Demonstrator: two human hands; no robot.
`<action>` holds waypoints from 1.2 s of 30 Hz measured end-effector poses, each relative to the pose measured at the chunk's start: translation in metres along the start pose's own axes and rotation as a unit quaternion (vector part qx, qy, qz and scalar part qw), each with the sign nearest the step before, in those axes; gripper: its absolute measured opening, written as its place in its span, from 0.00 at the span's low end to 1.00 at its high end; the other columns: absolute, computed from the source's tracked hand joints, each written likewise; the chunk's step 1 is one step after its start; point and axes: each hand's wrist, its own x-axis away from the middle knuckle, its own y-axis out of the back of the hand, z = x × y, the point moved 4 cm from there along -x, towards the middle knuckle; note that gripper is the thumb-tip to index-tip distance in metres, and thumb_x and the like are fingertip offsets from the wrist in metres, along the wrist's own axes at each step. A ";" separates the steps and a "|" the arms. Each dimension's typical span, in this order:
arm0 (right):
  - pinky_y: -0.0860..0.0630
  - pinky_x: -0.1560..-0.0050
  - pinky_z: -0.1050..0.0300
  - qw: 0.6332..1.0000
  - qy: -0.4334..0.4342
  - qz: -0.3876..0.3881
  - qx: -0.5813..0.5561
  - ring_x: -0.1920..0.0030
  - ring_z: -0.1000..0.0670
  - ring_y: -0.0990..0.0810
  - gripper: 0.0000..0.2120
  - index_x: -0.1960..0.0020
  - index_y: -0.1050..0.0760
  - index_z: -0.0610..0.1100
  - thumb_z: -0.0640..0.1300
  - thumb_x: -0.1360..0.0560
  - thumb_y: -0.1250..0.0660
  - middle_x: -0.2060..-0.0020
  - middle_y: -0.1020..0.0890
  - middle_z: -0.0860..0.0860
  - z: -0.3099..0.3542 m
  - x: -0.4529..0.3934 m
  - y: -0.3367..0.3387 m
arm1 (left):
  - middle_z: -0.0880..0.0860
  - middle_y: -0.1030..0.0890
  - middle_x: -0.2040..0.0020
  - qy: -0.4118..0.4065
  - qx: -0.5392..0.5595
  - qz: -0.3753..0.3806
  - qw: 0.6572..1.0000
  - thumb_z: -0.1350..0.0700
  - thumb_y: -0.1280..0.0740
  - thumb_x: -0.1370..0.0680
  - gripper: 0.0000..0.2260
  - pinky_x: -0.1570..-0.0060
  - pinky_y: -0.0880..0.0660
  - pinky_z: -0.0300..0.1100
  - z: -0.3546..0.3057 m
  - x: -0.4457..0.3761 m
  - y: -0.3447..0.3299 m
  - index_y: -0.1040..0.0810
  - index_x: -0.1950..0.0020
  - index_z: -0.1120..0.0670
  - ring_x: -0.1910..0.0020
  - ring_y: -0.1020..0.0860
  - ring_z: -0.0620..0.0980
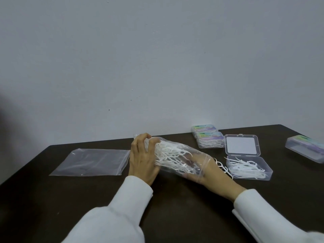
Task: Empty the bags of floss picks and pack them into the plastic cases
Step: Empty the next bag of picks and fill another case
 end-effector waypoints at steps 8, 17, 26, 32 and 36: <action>0.36 0.38 0.54 0.995 0.003 0.030 0.098 0.51 0.58 0.30 0.05 0.48 0.31 0.51 0.51 0.21 0.42 0.51 0.28 0.57 -0.001 -0.001 0.004 | 0.55 0.36 0.41 0.017 0.004 0.000 1.000 0.50 0.17 0.46 0.38 0.53 0.23 0.53 0.005 0.000 -0.001 0.33 0.42 0.52 0.41 0.38 0.56; 0.36 0.41 0.57 0.992 -0.008 -0.032 0.124 0.47 0.55 0.28 0.08 0.45 0.26 0.49 0.49 0.21 0.41 0.49 0.24 0.55 -0.008 -0.003 0.014 | 0.56 0.36 0.40 0.095 -0.013 -0.002 0.995 0.66 0.21 0.47 0.36 0.51 0.22 0.56 0.021 0.002 -0.002 0.30 0.43 0.53 0.41 0.38 0.58; 0.42 0.41 0.54 0.979 -0.115 -0.077 0.153 0.43 0.55 0.27 0.10 0.41 0.27 0.52 0.50 0.21 0.41 0.49 0.23 0.56 -0.024 0.002 0.018 | 0.56 0.38 0.37 0.147 -0.040 -0.021 0.988 0.73 0.27 0.46 0.39 0.43 0.29 0.58 0.028 0.004 0.000 0.33 0.39 0.51 0.39 0.40 0.59; 0.31 0.47 0.61 0.981 -0.059 -0.182 0.021 0.55 0.60 0.24 0.07 0.49 0.27 0.53 0.43 0.25 0.34 0.58 0.22 0.58 -0.015 0.001 0.025 | 0.55 0.38 0.37 0.146 -0.010 -0.011 0.989 0.72 0.25 0.44 0.39 0.47 0.24 0.59 0.026 0.003 0.000 0.32 0.38 0.51 0.39 0.40 0.58; 0.25 0.56 0.65 0.975 0.009 -0.197 -0.100 0.58 0.57 0.22 0.08 0.53 0.24 0.51 0.38 0.25 0.33 0.59 0.20 0.57 -0.003 -0.001 0.028 | 0.55 0.37 0.39 0.094 0.000 0.001 0.996 0.69 0.22 0.46 0.39 0.50 0.23 0.55 0.020 0.002 -0.001 0.33 0.40 0.51 0.39 0.39 0.58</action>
